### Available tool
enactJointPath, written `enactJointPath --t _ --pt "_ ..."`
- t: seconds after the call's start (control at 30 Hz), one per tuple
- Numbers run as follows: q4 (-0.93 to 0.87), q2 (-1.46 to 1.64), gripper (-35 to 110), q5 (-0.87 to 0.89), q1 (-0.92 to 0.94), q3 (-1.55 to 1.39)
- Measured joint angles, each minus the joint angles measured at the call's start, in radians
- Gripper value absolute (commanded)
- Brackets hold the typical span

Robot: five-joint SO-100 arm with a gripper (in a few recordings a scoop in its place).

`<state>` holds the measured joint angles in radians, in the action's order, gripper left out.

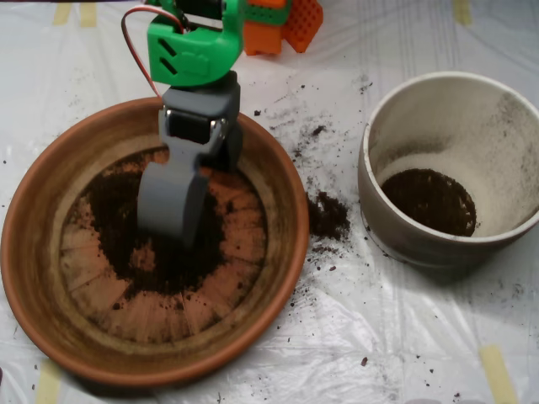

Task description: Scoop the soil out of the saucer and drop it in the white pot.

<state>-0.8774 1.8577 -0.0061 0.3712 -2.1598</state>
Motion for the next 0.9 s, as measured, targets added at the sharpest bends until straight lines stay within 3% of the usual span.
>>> enactJointPath --t 0.43,0.9 --pt "-0.026 -0.342 46 -0.015 0.043 0.213" --pt "-0.206 -0.637 39 -0.095 0.041 0.558"
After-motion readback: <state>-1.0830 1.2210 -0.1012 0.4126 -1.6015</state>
